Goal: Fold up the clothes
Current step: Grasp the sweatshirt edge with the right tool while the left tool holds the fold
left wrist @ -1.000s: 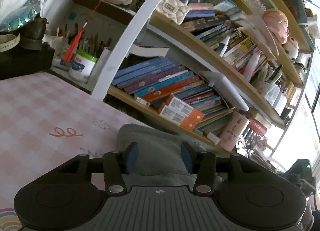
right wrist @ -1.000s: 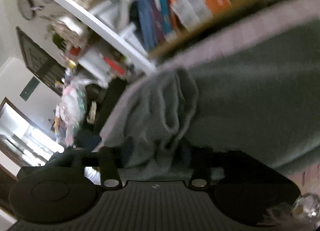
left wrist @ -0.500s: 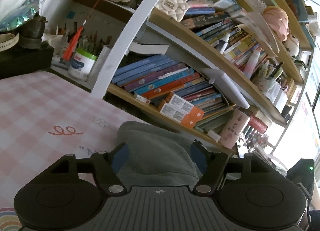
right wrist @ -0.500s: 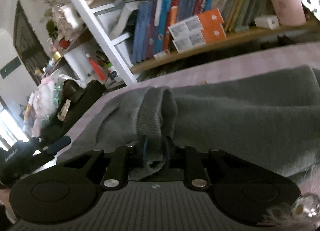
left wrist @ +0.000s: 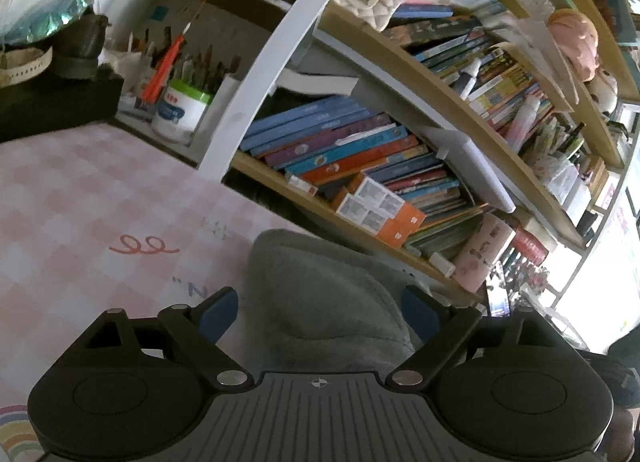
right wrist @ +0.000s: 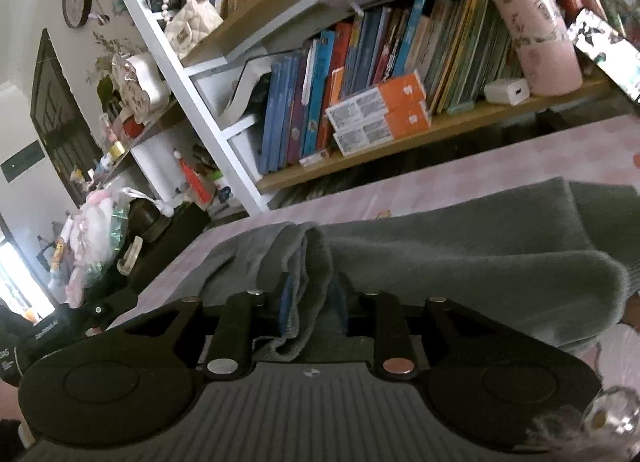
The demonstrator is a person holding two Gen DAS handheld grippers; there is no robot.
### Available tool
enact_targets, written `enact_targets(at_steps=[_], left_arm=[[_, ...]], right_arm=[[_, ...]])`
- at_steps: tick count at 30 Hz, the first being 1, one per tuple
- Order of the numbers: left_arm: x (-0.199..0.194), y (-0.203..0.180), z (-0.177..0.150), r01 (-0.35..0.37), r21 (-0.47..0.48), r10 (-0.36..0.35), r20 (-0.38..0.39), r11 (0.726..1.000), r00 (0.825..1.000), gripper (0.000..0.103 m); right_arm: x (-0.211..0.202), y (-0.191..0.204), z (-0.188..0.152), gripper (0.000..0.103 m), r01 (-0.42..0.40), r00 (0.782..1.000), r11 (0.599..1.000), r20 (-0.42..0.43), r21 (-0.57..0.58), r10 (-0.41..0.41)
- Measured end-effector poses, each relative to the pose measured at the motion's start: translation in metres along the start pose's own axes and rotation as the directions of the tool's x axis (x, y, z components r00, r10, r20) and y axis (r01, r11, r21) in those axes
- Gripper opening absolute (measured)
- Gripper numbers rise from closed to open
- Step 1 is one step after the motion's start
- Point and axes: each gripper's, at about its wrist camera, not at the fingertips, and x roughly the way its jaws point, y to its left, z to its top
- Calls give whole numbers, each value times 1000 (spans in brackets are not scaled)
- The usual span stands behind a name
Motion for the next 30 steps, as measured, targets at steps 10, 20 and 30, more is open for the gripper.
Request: enact_targets(at_steps=[10,20,30], left_arm=[[8,6,1,-55,-41,53,-50,998,997,91],[42,6,7,-49,-152,22,-175,987,984,80],[36,-37,15,-10,7,10,-19,1000,1000,34]], right_arm=[[-16,-1,0,42,29,1000,994,11,-110,-28],[-38,-23,2,48,119,993,982,39,-146,-114],[-36,-20,-1,49,101,995,983,16,-154,-100]])
